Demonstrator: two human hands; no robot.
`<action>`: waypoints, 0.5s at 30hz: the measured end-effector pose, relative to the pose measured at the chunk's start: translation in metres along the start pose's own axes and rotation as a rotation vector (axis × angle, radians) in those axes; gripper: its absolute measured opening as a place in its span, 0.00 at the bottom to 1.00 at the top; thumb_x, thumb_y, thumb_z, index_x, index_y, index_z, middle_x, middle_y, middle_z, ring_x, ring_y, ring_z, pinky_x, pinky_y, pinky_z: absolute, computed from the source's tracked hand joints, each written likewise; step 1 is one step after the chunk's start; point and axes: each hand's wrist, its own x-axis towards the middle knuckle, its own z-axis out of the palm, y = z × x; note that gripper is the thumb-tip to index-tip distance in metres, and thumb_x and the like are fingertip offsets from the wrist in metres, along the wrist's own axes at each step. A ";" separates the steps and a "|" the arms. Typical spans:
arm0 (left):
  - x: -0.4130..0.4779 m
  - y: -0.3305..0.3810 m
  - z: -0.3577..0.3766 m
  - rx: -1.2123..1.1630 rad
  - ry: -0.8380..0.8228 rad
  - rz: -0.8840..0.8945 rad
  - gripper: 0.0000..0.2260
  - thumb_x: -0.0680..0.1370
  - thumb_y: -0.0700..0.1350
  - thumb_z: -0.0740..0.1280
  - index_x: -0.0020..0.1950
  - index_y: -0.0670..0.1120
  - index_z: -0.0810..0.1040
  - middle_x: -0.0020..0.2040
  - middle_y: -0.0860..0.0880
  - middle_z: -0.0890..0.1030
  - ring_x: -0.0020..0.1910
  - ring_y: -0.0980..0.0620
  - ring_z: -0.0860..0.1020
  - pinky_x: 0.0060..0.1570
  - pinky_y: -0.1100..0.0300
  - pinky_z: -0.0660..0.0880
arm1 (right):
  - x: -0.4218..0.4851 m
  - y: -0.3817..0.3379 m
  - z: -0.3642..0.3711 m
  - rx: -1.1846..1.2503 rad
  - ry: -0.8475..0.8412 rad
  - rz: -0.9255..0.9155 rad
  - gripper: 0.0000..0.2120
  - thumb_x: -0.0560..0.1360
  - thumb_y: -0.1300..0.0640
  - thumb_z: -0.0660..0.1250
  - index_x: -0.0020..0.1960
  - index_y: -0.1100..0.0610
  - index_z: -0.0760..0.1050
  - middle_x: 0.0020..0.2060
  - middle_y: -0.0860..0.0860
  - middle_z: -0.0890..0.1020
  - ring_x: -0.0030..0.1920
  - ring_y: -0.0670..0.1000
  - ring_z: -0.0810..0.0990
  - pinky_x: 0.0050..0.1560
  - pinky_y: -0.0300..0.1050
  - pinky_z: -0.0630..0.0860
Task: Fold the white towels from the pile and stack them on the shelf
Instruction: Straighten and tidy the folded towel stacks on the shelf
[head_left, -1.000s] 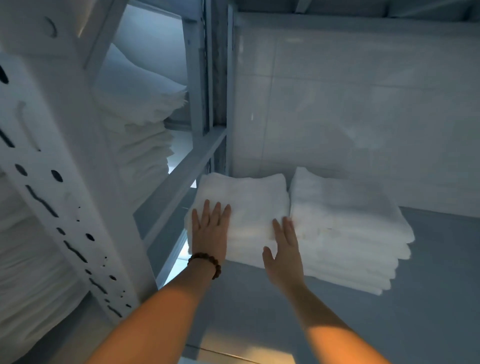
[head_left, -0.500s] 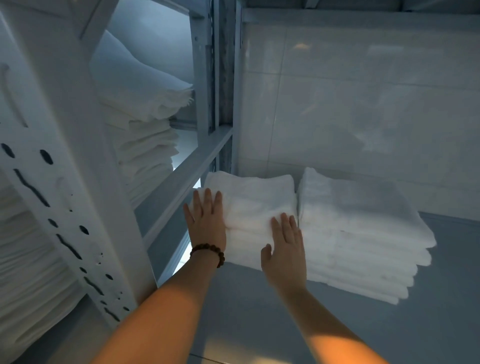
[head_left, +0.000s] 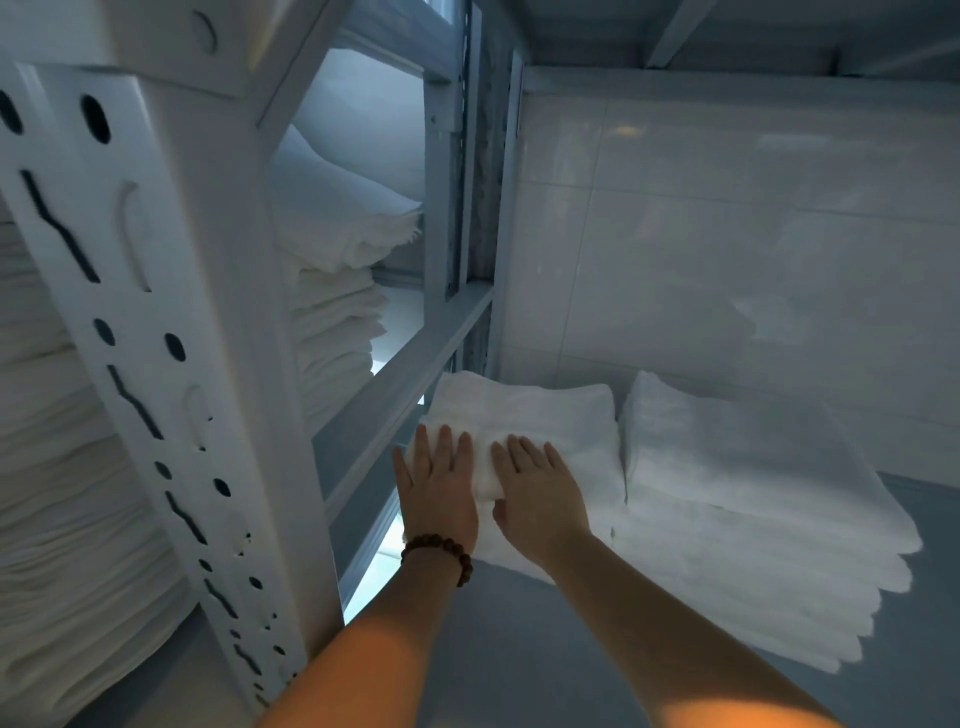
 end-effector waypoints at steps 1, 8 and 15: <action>-0.001 -0.001 0.001 -0.002 -0.012 0.000 0.27 0.79 0.43 0.50 0.77 0.52 0.45 0.78 0.48 0.47 0.76 0.42 0.40 0.69 0.39 0.34 | 0.003 -0.001 0.000 -0.009 -0.018 -0.009 0.33 0.78 0.50 0.59 0.76 0.57 0.48 0.76 0.55 0.55 0.76 0.54 0.52 0.76 0.52 0.46; 0.036 0.015 -0.019 -0.154 -0.032 -0.091 0.20 0.79 0.43 0.56 0.70 0.54 0.63 0.75 0.51 0.61 0.76 0.45 0.50 0.70 0.37 0.53 | 0.020 0.015 -0.008 -0.001 0.058 0.074 0.26 0.74 0.61 0.62 0.70 0.54 0.59 0.58 0.54 0.75 0.55 0.54 0.75 0.55 0.47 0.72; 0.082 0.045 -0.047 -0.292 0.212 0.071 0.26 0.76 0.38 0.58 0.74 0.52 0.62 0.77 0.50 0.56 0.76 0.46 0.47 0.71 0.40 0.50 | 0.031 0.041 -0.025 0.058 0.431 0.188 0.29 0.68 0.71 0.67 0.68 0.60 0.69 0.56 0.61 0.80 0.53 0.61 0.80 0.48 0.52 0.79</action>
